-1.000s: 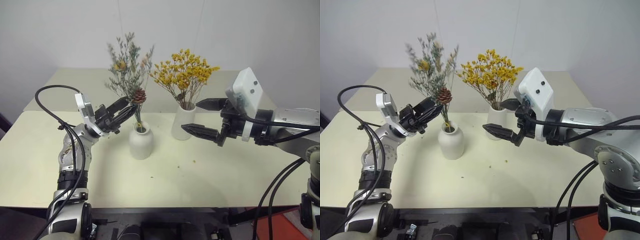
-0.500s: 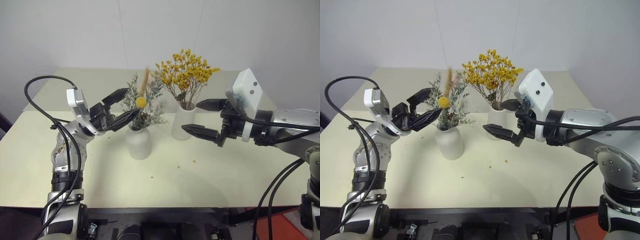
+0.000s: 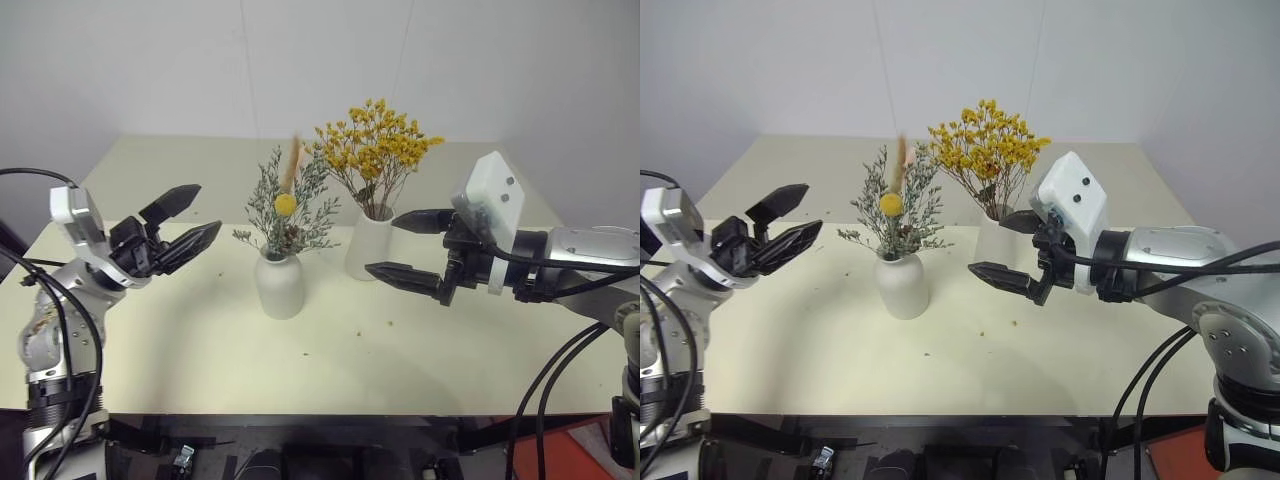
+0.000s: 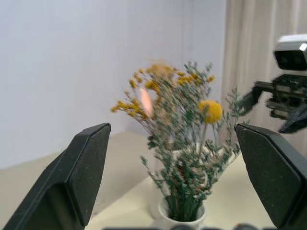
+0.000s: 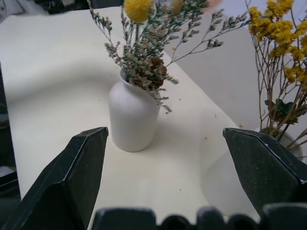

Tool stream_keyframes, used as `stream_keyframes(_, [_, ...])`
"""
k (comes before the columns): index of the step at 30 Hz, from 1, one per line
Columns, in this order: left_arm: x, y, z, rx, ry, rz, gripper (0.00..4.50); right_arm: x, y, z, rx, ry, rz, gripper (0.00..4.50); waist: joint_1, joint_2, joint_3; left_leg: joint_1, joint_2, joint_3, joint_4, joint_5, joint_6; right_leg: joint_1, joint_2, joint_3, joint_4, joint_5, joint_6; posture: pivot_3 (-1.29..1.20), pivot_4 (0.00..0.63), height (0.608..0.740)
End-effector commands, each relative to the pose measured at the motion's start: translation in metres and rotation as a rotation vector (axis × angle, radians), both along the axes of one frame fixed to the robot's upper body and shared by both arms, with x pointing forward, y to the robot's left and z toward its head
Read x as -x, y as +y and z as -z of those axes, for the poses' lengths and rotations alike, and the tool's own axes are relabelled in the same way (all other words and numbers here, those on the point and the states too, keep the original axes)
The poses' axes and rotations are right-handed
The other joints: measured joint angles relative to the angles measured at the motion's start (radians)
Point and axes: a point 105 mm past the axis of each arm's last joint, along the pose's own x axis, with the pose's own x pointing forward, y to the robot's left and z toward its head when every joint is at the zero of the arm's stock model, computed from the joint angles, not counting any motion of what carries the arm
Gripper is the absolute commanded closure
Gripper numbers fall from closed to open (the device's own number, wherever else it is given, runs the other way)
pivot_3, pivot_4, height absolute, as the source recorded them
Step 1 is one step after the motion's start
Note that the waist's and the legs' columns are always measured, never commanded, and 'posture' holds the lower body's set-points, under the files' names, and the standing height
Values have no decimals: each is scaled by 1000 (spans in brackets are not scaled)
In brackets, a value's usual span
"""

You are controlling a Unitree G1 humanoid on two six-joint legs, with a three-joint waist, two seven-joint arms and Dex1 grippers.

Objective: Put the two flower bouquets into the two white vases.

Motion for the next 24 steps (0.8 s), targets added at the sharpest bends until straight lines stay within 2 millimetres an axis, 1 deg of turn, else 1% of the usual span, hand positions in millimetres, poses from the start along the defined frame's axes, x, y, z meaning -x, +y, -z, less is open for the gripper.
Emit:
stream_keyframes(1, [19,3,-14,-117,-29,10,7,13,-6,-11,-4,-68,-31,0,-1,0,0,0,0,0,0,0,0,0,0,0,0,0,0,0,150,740])
stream_keyframes(4, [30,6,-18,-229,-27,22,7,20,-14,-9,29,-88,-25,0,0,0,0,0,0,0,-1,0,0,0,0,0,0,0,0,0,150,740])
stream_keyframes(6, [33,8,-23,-251,-33,27,7,23,-19,-8,52,-101,-19,0,1,0,0,0,0,1,-1,0,0,0,0,0,0,-2,1,0,150,740])
stream_keyframes(8, [36,12,-29,-273,-41,19,7,31,-26,-9,73,-100,-29,0,2,0,0,1,1,1,-1,0,0,1,0,0,-1,-4,3,0,150,740])
stream_keyframes(12, [38,15,-31,-314,-33,23,7,41,-38,-12,90,-97,-29,0,1,0,0,2,1,2,-1,0,0,1,0,0,-1,-5,3,0,150,740])
stream_keyframes(16, [39,14,-30,-327,-16,32,7,45,-53,-11,115,-58,13,0,0,0,0,2,1,3,-1,0,0,1,0,0,-1,-5,3,0,150,740])
stream_keyframes(24, [38,13,-19,-353,35,54,7,56,-73,-4,159,11,87,0,1,0,0,2,1,3,-2,0,0,1,0,0,-1,-5,3,0,150,740])
